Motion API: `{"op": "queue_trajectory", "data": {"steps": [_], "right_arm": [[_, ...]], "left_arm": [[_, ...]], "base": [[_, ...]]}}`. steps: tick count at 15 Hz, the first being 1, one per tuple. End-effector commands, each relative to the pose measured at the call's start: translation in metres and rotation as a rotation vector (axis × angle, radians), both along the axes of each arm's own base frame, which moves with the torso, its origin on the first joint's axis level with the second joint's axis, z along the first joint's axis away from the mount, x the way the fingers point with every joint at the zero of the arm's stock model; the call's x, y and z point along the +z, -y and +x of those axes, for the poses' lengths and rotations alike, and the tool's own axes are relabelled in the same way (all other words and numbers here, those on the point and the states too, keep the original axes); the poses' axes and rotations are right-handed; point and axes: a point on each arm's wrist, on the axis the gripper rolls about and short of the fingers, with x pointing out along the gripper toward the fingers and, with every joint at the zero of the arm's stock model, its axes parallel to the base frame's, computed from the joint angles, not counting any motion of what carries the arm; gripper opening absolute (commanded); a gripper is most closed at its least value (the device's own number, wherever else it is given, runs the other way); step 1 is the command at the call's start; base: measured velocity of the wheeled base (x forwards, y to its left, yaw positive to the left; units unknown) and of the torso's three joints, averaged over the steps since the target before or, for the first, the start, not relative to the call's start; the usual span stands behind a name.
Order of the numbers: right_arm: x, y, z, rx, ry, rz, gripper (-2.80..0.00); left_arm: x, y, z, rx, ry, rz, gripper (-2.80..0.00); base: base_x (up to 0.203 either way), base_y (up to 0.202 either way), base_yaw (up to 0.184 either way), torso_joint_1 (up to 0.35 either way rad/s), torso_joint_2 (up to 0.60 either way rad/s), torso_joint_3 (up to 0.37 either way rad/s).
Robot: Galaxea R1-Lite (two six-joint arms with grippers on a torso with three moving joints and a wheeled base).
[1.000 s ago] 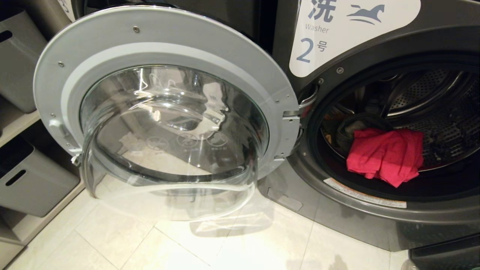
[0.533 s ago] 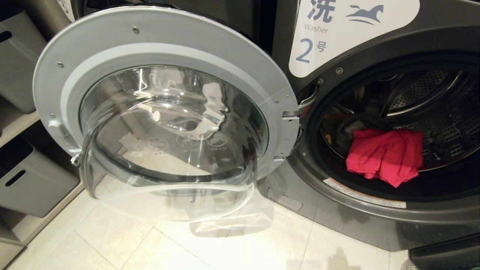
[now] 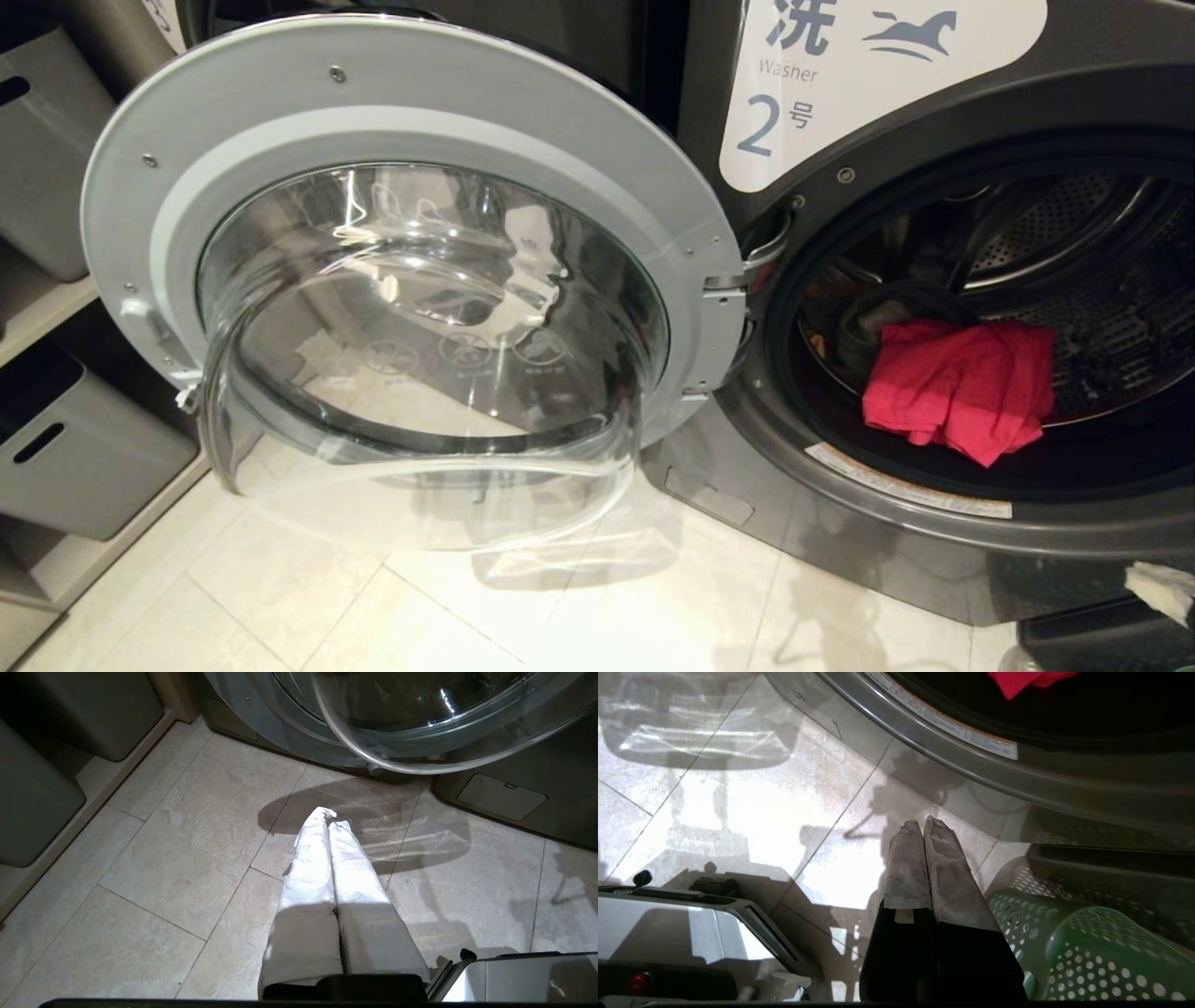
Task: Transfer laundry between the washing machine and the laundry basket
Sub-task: Pick a cloth and place it into the basket
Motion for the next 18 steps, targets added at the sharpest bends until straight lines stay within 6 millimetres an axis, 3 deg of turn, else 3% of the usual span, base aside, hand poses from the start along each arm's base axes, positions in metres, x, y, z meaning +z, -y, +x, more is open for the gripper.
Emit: {"op": "queue_trajectory", "data": {"steps": [1, 6, 7, 13, 18], "right_arm": [[-0.024, -0.001, 0.05, 0.005, -0.154, 0.006, -2.8], [-0.06, -0.002, 0.147, -0.041, -0.033, 0.035, -2.8], [-0.065, -0.001, 0.158, -0.065, -0.003, 0.034, 0.0], [-0.069, 0.002, 0.196, -0.243, 0.154, 0.003, 0.0], [-0.071, 0.001, 0.227, -0.29, 0.191, 0.0, 0.0]], "left_arm": [[0.0, 0.0, 0.0, 0.0, -0.001, -0.001, -2.8], [0.0, 0.0, 0.0, 0.0, 0.001, 0.002, -2.8], [0.0, 0.0, 0.0, 0.0, 0.001, 0.0, -2.8], [0.0, 0.0, 0.0, 0.001, -0.001, -0.003, -2.8], [0.0, 0.0, 0.0, 0.001, -0.001, 0.002, -2.8]], "base": [[0.0, 0.0, 0.0, 0.0, 0.0, 0.0], [0.0, 0.0, 0.0, 0.0, 0.0, 0.0], [0.0, 0.0, 0.0, 0.0, 0.0, 0.0], [0.0, 0.0, 0.0, 0.0, 0.0, 0.0], [0.0, 0.0, 0.0, 0.0, 0.0, 0.0]]}}
